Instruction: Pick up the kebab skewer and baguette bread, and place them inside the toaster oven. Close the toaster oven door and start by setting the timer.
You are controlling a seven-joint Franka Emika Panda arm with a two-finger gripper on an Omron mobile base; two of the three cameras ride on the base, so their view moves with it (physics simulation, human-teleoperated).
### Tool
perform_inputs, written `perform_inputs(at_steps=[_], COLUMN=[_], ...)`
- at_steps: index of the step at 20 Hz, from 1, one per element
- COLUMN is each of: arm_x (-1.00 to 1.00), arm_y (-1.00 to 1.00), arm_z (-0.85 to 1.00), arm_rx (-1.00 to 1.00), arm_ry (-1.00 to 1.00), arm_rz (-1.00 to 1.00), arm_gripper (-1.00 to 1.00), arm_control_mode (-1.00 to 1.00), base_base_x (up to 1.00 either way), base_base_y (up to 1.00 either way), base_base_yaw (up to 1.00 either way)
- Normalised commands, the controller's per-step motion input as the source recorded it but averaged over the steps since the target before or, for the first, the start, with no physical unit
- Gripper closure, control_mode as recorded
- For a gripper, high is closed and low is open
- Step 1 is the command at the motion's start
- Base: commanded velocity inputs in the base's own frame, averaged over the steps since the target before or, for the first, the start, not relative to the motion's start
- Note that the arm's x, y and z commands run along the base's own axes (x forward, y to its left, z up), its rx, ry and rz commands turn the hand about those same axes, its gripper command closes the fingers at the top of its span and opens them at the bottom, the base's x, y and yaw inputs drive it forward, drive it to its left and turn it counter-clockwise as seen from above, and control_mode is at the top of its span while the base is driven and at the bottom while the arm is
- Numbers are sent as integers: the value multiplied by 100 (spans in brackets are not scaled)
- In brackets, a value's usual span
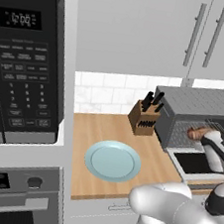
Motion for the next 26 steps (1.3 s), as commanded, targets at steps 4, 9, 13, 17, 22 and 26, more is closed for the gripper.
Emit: perform_inputs(at_steps=[4,9,13,17,22,26], arm_x=[20,23,21,19,15,17], arm_y=[0,0,0,0,0,0], arm_z=[-22,-23,-26,-26,-35,-39], arm_rx=[0,0,0,0,0,0], arm_ry=[-1,-1,-1,-1,-2,-4], arm_rz=[0,0,0,0,0,0], arm_gripper=[-100,-100,-100,-100,-100,-100], arm_control_mode=[-100,-100,-100,-100,-100,-100], base_base_x=[0,0,0,0,0,0], base_base_y=[0,0,0,0,0,0], base_base_yaw=[0,0,0,0,0,0])
